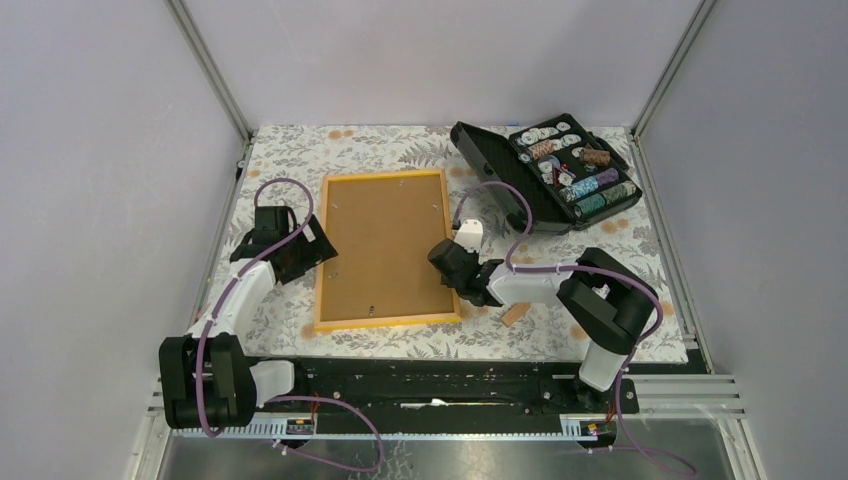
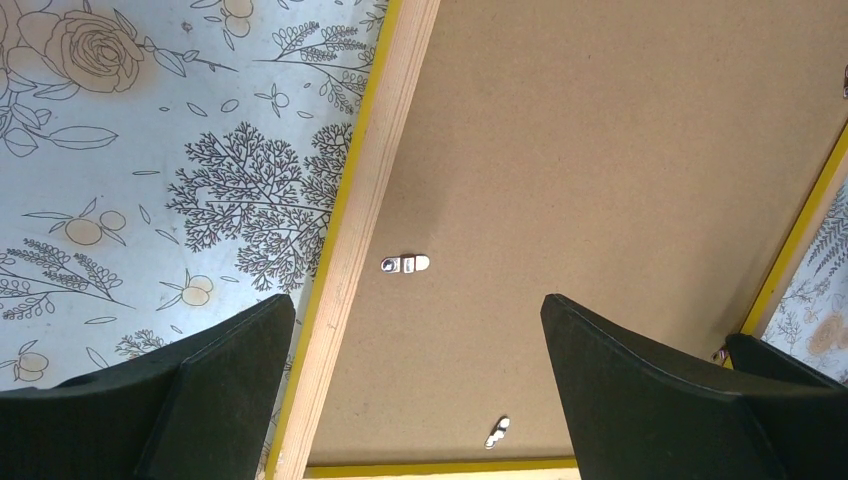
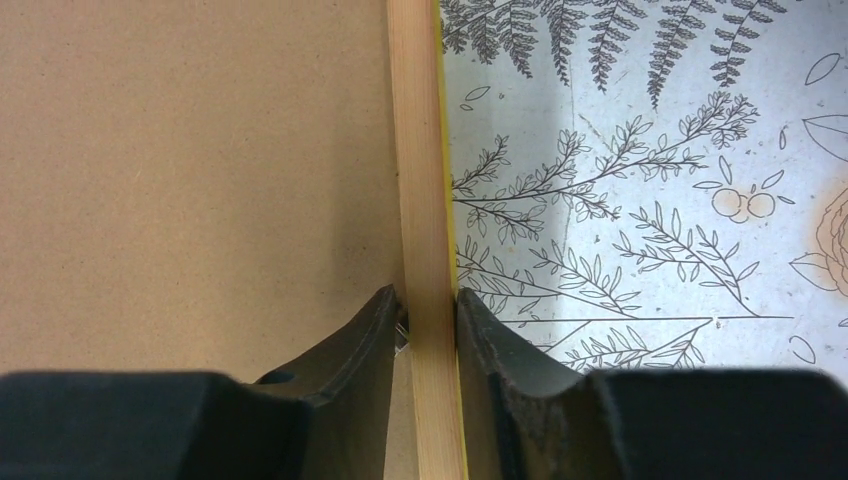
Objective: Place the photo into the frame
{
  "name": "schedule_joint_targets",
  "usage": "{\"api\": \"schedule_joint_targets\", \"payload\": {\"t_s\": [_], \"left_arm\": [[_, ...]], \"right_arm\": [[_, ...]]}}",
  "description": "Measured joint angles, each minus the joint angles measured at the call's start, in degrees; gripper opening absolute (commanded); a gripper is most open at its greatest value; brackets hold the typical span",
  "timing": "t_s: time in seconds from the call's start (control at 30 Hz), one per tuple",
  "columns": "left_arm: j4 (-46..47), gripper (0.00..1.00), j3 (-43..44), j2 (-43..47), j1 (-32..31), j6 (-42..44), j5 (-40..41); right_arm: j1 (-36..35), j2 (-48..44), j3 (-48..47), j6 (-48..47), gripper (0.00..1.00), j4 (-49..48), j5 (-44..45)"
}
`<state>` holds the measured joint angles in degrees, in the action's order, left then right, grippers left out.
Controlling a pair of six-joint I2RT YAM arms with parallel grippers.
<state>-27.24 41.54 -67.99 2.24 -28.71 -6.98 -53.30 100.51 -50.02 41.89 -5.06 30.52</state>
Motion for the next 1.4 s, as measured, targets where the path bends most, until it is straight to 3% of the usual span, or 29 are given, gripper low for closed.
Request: {"api": "schedule_joint_targets", "payload": {"t_s": [0.2, 0.57, 0.83, 1.1, 1.27, 1.4], "left_arm": [[0.00, 0.98, 0.00, 0.00, 0.00, 0.00, 0.04], [0.02, 0.99, 0.00, 0.00, 0.00, 0.17, 0.04], [1.44, 0.99, -0.44, 1.86, 0.00, -1.05, -0.26], [3.39, 0.99, -12.04, 11.98, 0.11, -13.03, 2.12], [4.44, 0.99, -13.35, 16.68, 0.11, -16.09, 4.59], [6.62, 0.99, -14.38, 16.50, 0.09, -16.31, 1.88]], "right_arm": [[-0.09, -0.13, 0.04, 0.04, 0.00, 0.57, 1.86], [-0.15, -0.33, 0.59, -2.34, 0.00, -0.85, 1.14], [3.21, -2.16, 1.68, -13.00, 0.00, -2.78, -9.53], [3.93, 0.79, -5.75, -24.22, 0.00, 5.68, -17.68], [4.52, 1.62, -7.98, -29.27, 0.00, 8.39, -19.52], [5.42, 7.69, -16.74, -33.38, 0.00, 12.50, -17.22]]}}
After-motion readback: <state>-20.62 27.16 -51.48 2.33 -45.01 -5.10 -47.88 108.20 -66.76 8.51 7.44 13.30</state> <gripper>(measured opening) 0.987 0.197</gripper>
